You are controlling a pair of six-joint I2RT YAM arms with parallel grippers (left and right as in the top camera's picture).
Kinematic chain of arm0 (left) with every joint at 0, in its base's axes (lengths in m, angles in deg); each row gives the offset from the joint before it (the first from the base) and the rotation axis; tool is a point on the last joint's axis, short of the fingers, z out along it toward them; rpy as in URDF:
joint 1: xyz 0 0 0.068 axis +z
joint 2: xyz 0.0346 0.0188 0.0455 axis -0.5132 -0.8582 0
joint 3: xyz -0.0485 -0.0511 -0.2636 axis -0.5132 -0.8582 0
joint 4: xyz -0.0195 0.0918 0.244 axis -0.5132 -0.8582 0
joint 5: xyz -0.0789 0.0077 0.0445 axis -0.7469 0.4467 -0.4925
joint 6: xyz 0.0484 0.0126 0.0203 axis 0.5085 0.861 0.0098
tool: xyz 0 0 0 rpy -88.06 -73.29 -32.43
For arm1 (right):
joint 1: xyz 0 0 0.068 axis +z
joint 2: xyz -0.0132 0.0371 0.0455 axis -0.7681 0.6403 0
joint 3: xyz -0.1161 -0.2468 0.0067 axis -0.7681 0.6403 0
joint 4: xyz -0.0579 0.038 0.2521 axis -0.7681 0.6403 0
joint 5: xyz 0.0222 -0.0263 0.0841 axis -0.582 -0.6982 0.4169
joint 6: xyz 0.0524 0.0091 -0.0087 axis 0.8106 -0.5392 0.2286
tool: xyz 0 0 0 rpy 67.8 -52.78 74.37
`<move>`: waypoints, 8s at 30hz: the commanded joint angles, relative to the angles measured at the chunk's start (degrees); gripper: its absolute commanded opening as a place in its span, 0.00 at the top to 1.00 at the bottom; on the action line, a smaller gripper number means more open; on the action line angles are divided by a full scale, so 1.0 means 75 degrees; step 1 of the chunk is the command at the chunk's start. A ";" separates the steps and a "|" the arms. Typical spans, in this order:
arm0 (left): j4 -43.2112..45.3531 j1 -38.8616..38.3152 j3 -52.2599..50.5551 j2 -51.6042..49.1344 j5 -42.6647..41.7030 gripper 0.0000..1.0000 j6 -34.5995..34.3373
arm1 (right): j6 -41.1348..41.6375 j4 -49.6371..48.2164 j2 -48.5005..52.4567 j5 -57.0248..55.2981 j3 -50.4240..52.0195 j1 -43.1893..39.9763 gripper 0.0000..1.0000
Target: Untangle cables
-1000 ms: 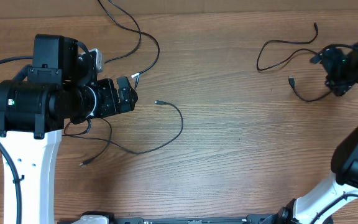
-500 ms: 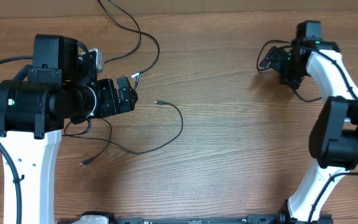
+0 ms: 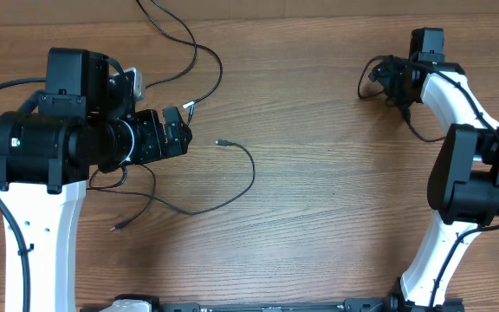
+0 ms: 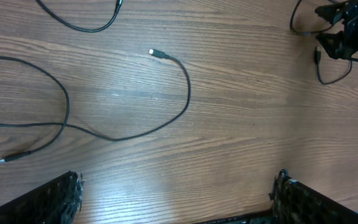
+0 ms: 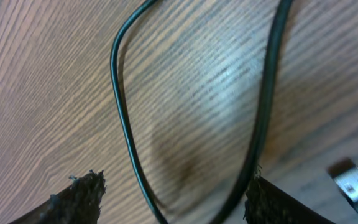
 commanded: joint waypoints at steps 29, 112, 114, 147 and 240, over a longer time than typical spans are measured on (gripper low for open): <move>0.0012 -0.0038 0.0105 0.0012 0.0067 0.00 0.0096 | -0.1588 0.0519 0.0227 0.0565 -0.2203 -0.0256 0.08; 0.0012 -0.0038 0.0105 0.0012 0.0067 0.00 0.0096 | -0.1565 0.2314 0.1472 -0.1926 -0.3480 -0.1926 0.96; 0.0009 -0.0038 0.0105 0.0012 0.0067 0.00 0.0096 | -0.1594 0.2532 0.1472 -0.1923 -0.4226 -0.2017 0.96; 0.0012 -0.0038 0.0105 0.0012 0.0067 0.00 0.0096 | -0.2460 0.2480 0.1475 0.0545 -0.3375 -0.0198 0.06; 0.0012 -0.0035 0.0105 0.0012 0.0067 0.01 0.0096 | -0.2678 0.2955 0.1469 0.1428 -0.3433 -0.1518 0.11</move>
